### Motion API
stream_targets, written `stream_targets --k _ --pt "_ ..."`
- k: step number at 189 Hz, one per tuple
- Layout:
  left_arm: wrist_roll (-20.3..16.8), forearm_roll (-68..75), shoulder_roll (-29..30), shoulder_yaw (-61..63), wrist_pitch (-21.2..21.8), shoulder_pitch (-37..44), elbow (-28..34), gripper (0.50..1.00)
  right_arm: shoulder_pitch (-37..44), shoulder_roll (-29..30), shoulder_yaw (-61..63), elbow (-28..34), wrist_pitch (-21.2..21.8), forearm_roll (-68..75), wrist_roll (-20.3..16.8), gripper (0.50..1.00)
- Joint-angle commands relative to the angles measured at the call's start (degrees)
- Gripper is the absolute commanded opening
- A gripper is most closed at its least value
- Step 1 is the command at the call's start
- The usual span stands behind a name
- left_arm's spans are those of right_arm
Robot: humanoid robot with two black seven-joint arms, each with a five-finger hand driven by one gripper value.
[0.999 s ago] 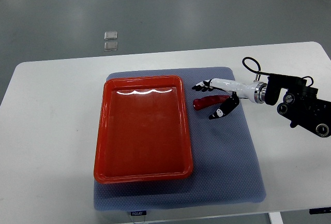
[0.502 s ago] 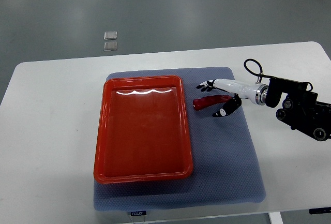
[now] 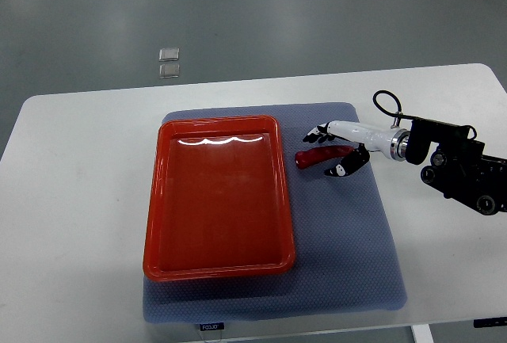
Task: Place red pepper on red tray
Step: 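Close the right hand fingers around the red chili pepper, then lift the pepper with the right hand and carry it over the tray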
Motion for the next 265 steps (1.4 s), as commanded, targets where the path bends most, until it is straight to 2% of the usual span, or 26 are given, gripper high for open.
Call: stream_targets --k 1,25,32,41,57,66,67,86,98,99,107,207,230,265 --pt "0.0 0.0 0.0 0.0 0.0 0.0 0.0 1.000 0.0 0.2 -0.1 -0.1 0.0 0.0 0.0 0.801" --pt "0.0 0.0 0.0 -0.1 0.0 0.0 0.0 1.000 0.0 1.3 -0.3 -0.5 0.0 -0.3 0.0 0.795" --pt "0.0 0.0 0.0 -0.1 0.0 0.0 0.0 1.000 0.0 1.3 -0.4 -0.6 0.0 -0.8 0.0 0.764" --pt "0.0 0.0 0.0 -0.1 0.0 0.0 0.0 1.000 0.0 1.3 -0.4 -0.6 0.0 -0.8 0.0 0.764" --pt "0.0 0.0 0.0 -0.1 0.0 0.0 0.0 1.000 0.0 1.3 -0.4 -0.6 -0.1 -0.8 0.0 0.676" --pt "0.0 0.0 0.0 -0.1 0.0 0.0 0.0 1.000 0.0 1.3 -0.4 -0.6 -0.1 -0.8 0.0 0.676" --pt "0.0 0.0 0.0 -0.1 0.0 0.0 0.0 1.000 0.1 1.3 -0.4 -0.7 -0.1 -0.9 0.0 0.634" --pt "0.0 0.0 0.0 -0.1 0.0 0.0 0.0 1.000 0.5 1.3 -0.4 -0.9 -0.4 -1.3 0.0 0.543" --pt "0.0 0.0 0.0 -0.1 0.0 0.0 0.0 1.000 0.5 1.3 -0.4 -1.0 -0.5 -1.3 0.0 0.539" --pt "0.0 0.0 0.0 -0.1 0.0 0.0 0.0 1.000 0.7 1.3 -0.6 -1.1 -0.8 -1.5 0.0 0.513" --pt "0.0 0.0 0.0 -0.1 0.0 0.0 0.0 1.000 0.8 1.3 -0.6 -1.1 -0.9 -1.5 0.0 0.500" --pt "0.0 0.0 0.0 0.0 0.0 0.0 0.0 1.000 7.2 0.4 -0.8 0.1 0.2 -0.7 -0.1 0.500" --pt "0.0 0.0 0.0 0.0 0.0 0.0 0.0 1.000 10.0 3.2 -0.8 0.1 0.5 -0.4 -0.1 0.500" --pt "0.0 0.0 0.0 -0.1 0.0 0.0 -0.1 1.000 11.8 12.0 -5.4 -1.5 0.0 -0.6 -0.4 0.500"
